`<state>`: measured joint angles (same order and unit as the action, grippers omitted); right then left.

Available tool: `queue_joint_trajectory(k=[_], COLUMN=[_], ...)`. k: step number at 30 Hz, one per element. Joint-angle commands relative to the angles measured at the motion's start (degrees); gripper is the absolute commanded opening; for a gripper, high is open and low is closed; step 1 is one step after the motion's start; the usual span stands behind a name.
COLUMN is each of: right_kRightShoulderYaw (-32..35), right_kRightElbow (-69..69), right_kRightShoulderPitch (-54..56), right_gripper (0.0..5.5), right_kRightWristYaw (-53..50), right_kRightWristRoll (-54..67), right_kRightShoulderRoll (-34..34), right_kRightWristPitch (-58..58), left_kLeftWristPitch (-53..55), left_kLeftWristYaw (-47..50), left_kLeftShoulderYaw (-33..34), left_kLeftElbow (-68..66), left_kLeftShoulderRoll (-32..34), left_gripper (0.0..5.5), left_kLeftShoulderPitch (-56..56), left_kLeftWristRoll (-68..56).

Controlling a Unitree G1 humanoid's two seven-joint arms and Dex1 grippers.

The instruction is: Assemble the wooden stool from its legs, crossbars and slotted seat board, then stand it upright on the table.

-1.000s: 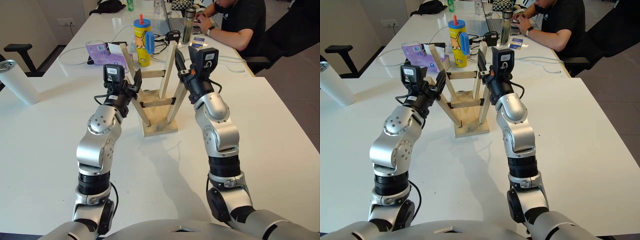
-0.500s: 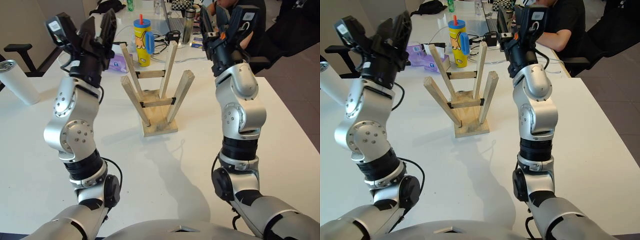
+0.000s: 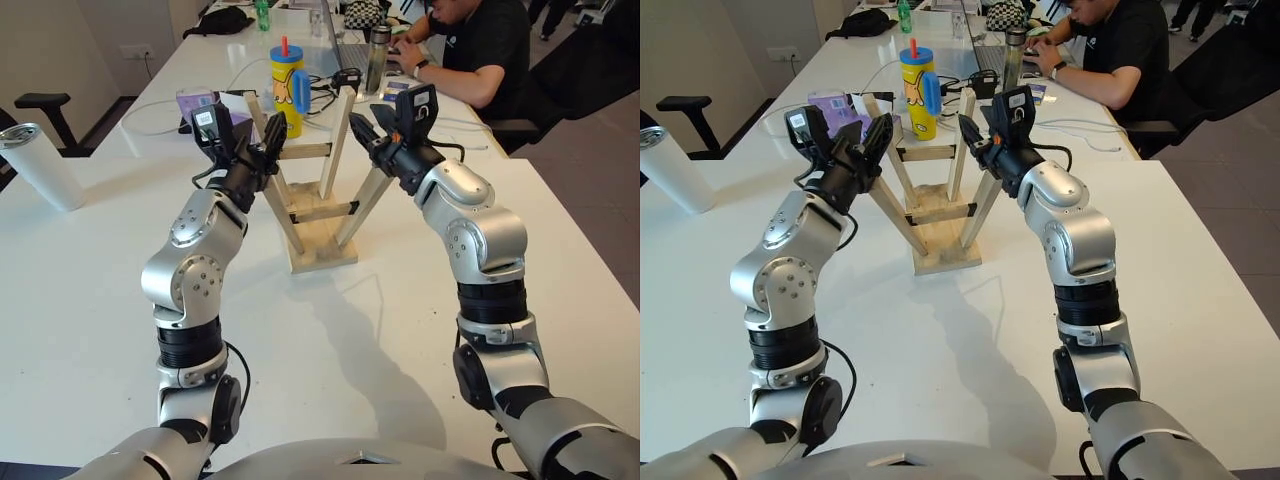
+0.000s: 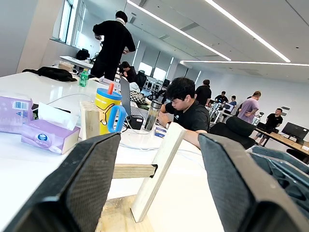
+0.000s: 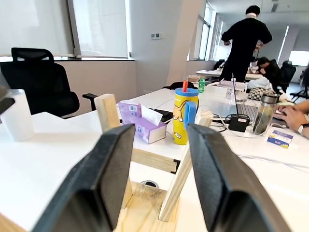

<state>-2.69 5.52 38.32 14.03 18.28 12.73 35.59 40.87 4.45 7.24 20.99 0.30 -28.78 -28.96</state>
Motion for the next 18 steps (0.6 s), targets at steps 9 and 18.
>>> queue_joint_trajectory(k=[9,18], right_kRightShoulderYaw=[0.82,12.56], right_kRightElbow=[-2.73,6.02], right_kRightShoulderPitch=[-8.98,4.32], right_gripper=[1.98,1.98], right_kRightWristYaw=[-2.17,-8.27], right_kRightWristRoll=[1.2,6.74], right_kRightShoulderRoll=[-6.76,-9.33], right_kRightWristPitch=[-1.03,-8.95], left_kLeftWristPitch=[-0.54,-0.87], left_kLeftWristYaw=[2.32,3.46], left_kLeftShoulderYaw=[3.71,14.01], left_kLeftElbow=[-6.45,-3.7], left_kLeftShoulderRoll=[-0.45,2.8], left_gripper=[3.0,3.0], left_kLeftShoulderPitch=[-5.28,-14.6], left_kLeftWristRoll=[0.56,-11.1])
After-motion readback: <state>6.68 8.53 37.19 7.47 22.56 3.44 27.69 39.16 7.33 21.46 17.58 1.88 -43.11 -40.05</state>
